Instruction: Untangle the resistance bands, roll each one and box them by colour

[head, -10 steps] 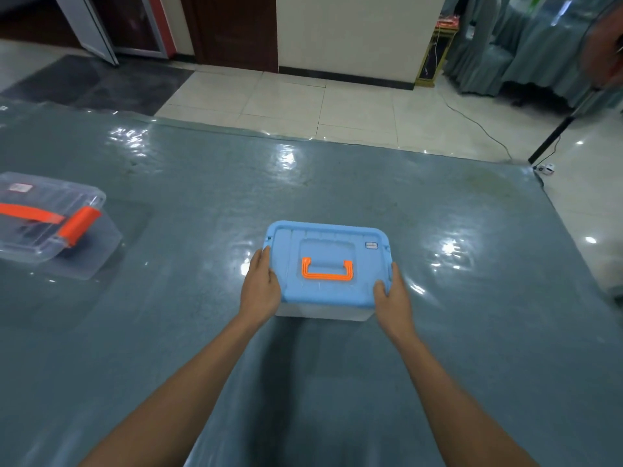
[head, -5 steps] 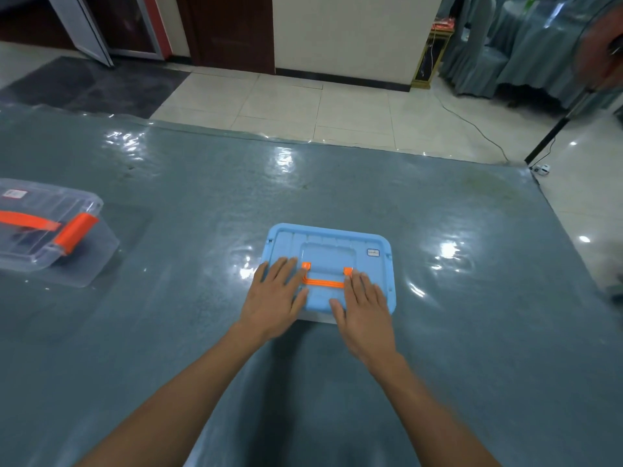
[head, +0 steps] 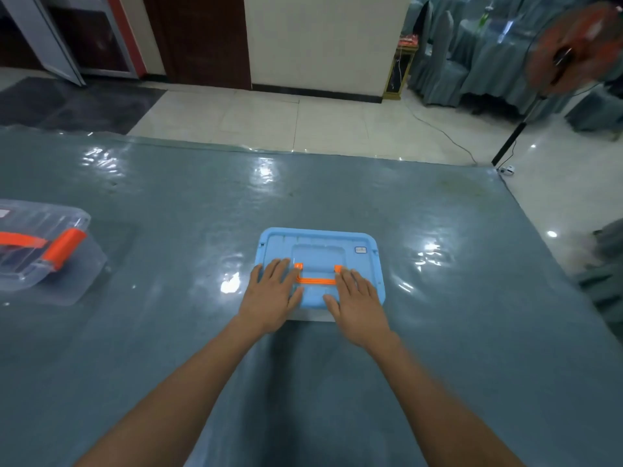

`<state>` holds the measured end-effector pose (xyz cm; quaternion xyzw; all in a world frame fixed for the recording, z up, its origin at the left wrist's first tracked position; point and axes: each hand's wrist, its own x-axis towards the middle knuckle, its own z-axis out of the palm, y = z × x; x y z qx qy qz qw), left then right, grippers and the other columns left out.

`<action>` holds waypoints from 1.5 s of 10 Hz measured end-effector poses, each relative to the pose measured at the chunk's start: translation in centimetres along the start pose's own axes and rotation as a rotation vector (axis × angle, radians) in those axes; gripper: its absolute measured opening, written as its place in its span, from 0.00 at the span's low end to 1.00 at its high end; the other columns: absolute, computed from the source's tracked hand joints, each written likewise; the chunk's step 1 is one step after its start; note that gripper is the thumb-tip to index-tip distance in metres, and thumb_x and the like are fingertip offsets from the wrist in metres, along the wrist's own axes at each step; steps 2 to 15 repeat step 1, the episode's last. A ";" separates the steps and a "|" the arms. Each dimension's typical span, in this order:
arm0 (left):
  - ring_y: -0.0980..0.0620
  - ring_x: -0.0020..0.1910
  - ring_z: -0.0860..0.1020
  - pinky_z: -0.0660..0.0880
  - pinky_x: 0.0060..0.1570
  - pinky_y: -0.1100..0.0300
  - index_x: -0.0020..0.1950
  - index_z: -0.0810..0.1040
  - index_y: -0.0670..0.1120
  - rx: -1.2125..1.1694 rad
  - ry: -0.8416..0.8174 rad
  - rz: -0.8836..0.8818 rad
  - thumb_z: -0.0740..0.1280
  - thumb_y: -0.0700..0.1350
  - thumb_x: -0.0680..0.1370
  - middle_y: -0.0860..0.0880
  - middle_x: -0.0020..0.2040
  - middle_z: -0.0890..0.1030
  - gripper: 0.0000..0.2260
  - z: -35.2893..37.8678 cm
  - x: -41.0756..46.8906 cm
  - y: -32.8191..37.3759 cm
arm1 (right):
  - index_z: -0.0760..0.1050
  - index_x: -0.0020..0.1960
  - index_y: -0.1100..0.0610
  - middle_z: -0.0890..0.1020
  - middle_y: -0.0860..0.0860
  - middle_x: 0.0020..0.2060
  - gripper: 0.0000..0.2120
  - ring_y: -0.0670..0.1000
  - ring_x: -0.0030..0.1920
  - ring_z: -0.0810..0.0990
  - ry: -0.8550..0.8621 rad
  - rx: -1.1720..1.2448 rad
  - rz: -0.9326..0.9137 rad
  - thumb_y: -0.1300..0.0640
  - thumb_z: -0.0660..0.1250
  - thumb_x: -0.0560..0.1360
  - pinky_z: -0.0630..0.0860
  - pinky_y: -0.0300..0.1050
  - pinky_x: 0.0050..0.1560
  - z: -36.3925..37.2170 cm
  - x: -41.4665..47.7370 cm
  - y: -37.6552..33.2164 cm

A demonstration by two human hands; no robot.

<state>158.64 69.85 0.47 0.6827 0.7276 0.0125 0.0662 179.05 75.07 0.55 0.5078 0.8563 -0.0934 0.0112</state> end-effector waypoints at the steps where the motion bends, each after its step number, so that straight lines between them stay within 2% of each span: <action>1: 0.48 0.80 0.56 0.53 0.76 0.44 0.79 0.61 0.52 0.010 0.003 -0.013 0.52 0.58 0.84 0.49 0.80 0.61 0.24 -1.0 -0.3 0.6 | 0.49 0.82 0.54 0.54 0.51 0.81 0.31 0.54 0.80 0.52 -0.003 0.003 -0.049 0.42 0.52 0.84 0.49 0.51 0.79 -1.3 -0.6 0.1; 15: 0.48 0.80 0.56 0.53 0.76 0.44 0.79 0.61 0.52 0.010 0.003 -0.013 0.52 0.58 0.84 0.49 0.80 0.61 0.24 -1.0 -0.3 0.6 | 0.49 0.82 0.54 0.54 0.51 0.81 0.31 0.54 0.80 0.52 -0.003 0.003 -0.049 0.42 0.52 0.84 0.49 0.51 0.79 -1.3 -0.6 0.1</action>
